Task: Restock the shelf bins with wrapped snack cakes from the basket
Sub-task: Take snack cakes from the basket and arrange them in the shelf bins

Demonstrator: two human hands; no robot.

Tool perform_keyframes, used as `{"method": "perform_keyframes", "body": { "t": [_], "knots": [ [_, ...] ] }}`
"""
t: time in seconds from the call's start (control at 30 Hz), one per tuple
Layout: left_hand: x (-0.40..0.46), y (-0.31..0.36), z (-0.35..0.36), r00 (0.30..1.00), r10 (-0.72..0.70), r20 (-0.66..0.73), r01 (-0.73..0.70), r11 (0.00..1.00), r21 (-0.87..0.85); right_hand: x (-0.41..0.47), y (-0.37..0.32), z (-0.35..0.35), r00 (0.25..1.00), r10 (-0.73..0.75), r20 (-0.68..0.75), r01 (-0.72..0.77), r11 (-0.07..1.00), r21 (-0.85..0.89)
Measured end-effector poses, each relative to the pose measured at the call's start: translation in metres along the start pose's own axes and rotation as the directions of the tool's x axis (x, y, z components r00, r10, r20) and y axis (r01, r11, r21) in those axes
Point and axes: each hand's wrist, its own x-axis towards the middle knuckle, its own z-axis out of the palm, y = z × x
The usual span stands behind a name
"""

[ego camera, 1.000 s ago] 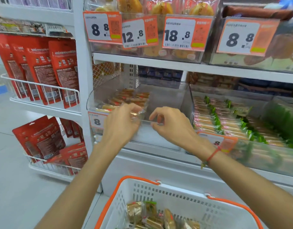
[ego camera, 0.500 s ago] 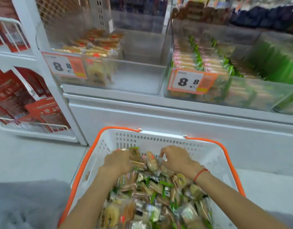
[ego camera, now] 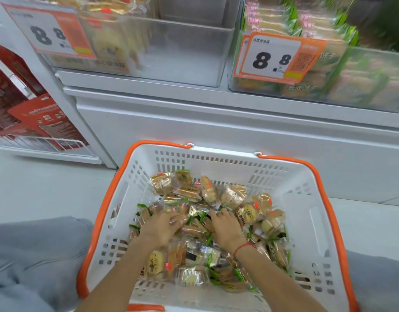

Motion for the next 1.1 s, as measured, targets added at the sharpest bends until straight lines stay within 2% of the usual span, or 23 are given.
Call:
{"method": "perform_keyframes", "body": {
  "t": [0.1, 0.17, 0.23, 0.3, 0.37, 0.43, 0.5, 0.63, 0.73, 0.83, 0.93, 1.0, 1.1],
  "knots": [
    [0.002, -0.001, 0.003, 0.994, -0.026, -0.108, 0.032, 0.998, 0.058, 0.001, 0.007, -0.005, 0.999, -0.004, 0.041, -0.001, 0.993, 0.117],
    [0.004, 0.0, 0.001, 0.985, -0.02, -0.173, 0.032, 0.997, 0.069, -0.001, 0.013, -0.018, 0.991, 0.003, 0.136, -0.05, 0.936, 0.348],
    [0.006, 0.005, -0.006, 0.985, -0.019, -0.173, 0.025, 0.999, 0.033, -0.003, 0.022, -0.041, 0.97, -0.027, 0.243, -0.109, 0.841, 0.53],
    [0.009, 0.016, -0.017, 0.987, 0.005, -0.159, -0.017, 0.997, -0.07, -0.01, 0.033, -0.076, 0.944, -0.091, 0.317, -0.111, 0.817, 0.566],
    [0.01, 0.034, -0.03, 0.986, 0.05, -0.162, -0.091, 0.961, -0.26, -0.024, 0.044, -0.115, 0.934, -0.168, 0.316, -0.052, 0.81, 0.585],
    [0.007, 0.059, -0.046, 0.981, 0.119, -0.152, -0.174, 0.884, -0.433, -0.037, 0.058, -0.148, 0.948, -0.184, 0.258, -0.011, 0.794, 0.608],
    [-0.002, 0.085, -0.062, 0.969, 0.203, -0.139, -0.246, 0.817, -0.521, -0.047, 0.072, -0.176, 0.966, -0.179, 0.185, 0.022, 0.775, 0.632],
    [-0.019, 0.134, -0.089, 0.921, 0.341, -0.191, -0.389, 0.757, -0.525, -0.078, 0.101, -0.225, 0.986, -0.161, 0.038, 0.098, 0.755, 0.648],
    [-0.03, 0.167, -0.103, 0.862, 0.407, -0.303, -0.508, 0.693, -0.511, -0.106, 0.111, -0.251, 0.988, -0.143, -0.054, 0.133, 0.626, 0.768],
    [-0.038, 0.19, -0.115, 0.8, 0.442, -0.406, -0.6, 0.609, -0.519, -0.125, 0.12, -0.261, 0.981, -0.052, -0.186, 0.188, 0.463, 0.866],
    [-0.043, 0.209, -0.126, 0.751, 0.424, -0.506, -0.656, 0.566, -0.5, -0.134, 0.128, -0.268, 0.939, 0.035, -0.341, 0.296, 0.415, 0.86],
    [-0.049, 0.22, -0.131, 0.713, 0.405, -0.573, -0.692, 0.535, -0.484, -0.136, 0.128, -0.272, 0.899, 0.059, -0.434, 0.367, 0.438, 0.821],
    [-0.059, 0.235, -0.142, 0.635, 0.421, -0.647, -0.758, 0.498, -0.421, -0.141, 0.132, -0.284, 0.795, 0.07, -0.602, 0.495, 0.5, 0.711]
  ]
}}
